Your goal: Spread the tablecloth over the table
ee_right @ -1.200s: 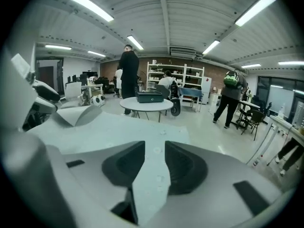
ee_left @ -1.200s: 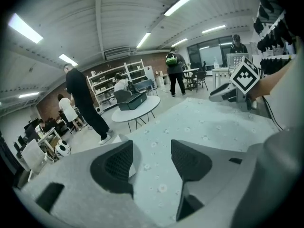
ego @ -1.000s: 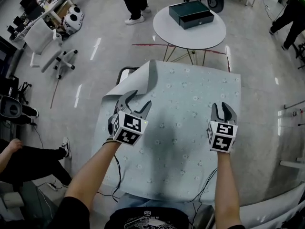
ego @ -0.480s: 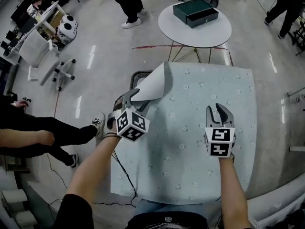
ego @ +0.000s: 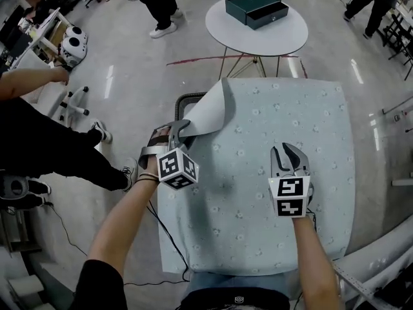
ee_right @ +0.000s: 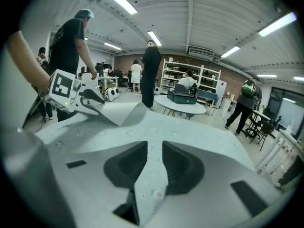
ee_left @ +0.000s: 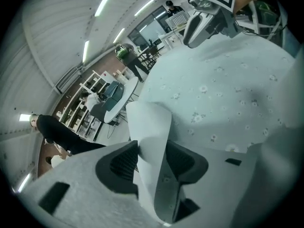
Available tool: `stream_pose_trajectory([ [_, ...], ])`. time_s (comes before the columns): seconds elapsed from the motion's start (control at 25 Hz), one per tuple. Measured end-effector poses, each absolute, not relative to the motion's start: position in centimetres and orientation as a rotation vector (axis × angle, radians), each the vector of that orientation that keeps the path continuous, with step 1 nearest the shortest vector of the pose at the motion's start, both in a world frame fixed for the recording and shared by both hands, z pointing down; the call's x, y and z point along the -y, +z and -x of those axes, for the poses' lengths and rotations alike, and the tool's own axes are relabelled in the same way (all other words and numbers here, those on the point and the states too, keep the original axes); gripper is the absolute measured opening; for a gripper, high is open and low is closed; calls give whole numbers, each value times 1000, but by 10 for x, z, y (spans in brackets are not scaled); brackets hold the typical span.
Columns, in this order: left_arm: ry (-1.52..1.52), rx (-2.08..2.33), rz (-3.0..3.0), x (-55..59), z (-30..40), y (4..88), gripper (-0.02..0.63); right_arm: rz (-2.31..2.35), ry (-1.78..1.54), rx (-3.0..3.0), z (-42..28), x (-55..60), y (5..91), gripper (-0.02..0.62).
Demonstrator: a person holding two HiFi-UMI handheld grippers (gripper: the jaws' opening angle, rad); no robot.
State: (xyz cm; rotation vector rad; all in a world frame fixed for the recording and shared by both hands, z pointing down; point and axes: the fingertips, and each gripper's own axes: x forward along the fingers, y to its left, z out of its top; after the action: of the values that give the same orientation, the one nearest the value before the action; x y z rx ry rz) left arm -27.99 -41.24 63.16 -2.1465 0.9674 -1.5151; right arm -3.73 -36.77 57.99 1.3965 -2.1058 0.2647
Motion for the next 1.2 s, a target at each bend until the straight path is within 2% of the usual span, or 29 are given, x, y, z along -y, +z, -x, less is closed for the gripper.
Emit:
stream_pose_trajectory([
  [0.12,-1430,-1014,2155,419,285,624,139,-1408,269,2082,40,366,586,98],
  [0.28,-1298,-1207,2238,435,303,605,20,-1401,271,2063,46,366,592,95],
  [0.36,-1254,-1317,2300,444,315,597,9,-1397,272,2060,51,367,593,95],
  [0.68,-1183,-1638,2461,469,360,620,11,-1392,288,2051,60,374,596,94],
  [0.92,-1184,-1798,2454,481,380,637,46,-1385,298,2033,58,373,602,92],
  [1.0,-1204,-1817,2446,481,384,643,74,-1384,300,2028,58,374,604,92],
  [1.12,-1243,-1851,2455,478,391,652,175,-1381,307,2030,61,373,607,92],
  [1.2,-1253,-1843,2454,474,391,652,178,-1376,308,2030,63,372,607,92],
])
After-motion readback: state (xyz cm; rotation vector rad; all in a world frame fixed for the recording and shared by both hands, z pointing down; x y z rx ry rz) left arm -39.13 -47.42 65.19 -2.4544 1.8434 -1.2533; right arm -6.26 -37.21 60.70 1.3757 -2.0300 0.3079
